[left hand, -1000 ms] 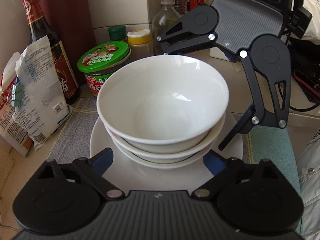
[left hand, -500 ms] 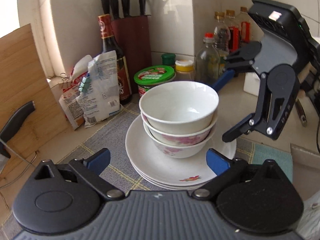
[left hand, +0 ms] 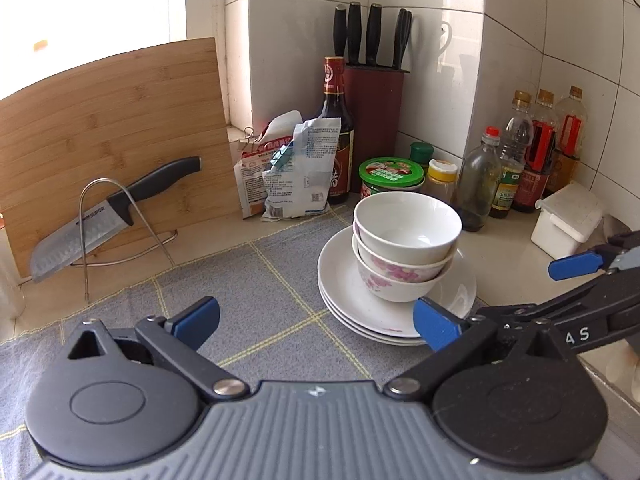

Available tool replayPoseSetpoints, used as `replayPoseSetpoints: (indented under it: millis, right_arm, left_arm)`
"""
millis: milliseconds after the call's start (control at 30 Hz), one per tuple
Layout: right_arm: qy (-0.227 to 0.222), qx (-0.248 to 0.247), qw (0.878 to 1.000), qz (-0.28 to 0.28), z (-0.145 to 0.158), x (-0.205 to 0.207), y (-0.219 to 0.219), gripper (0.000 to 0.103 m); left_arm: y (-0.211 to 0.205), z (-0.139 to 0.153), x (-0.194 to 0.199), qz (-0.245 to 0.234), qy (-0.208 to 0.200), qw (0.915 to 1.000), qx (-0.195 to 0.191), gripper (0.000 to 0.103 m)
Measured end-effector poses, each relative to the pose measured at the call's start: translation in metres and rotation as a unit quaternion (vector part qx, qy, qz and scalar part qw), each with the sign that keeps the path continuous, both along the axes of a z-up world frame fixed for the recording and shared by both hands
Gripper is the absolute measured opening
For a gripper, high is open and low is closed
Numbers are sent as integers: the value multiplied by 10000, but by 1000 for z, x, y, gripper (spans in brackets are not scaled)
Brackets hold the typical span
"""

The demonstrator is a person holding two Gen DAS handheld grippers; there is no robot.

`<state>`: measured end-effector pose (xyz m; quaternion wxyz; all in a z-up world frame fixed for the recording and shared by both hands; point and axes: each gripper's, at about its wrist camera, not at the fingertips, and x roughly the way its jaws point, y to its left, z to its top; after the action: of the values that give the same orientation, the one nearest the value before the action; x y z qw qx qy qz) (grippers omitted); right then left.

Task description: Organize plates and bowls

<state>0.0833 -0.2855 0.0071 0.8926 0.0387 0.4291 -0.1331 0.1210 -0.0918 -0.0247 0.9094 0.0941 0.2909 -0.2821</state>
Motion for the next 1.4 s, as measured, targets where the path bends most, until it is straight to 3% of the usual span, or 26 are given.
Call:
replayPoseSetpoints:
  millis: [333, 1400]
  right_arm:
    - [-286, -51, 9990, -332, 19, -33, 28, 103]
    - [-351, -238, 9982, -423, 30, -35, 35, 103]
  left_arm:
    - [9, 13, -28, 17, -97, 9999, 126, 102]
    - [15, 22, -30, 116, -91, 9998, 130, 102]
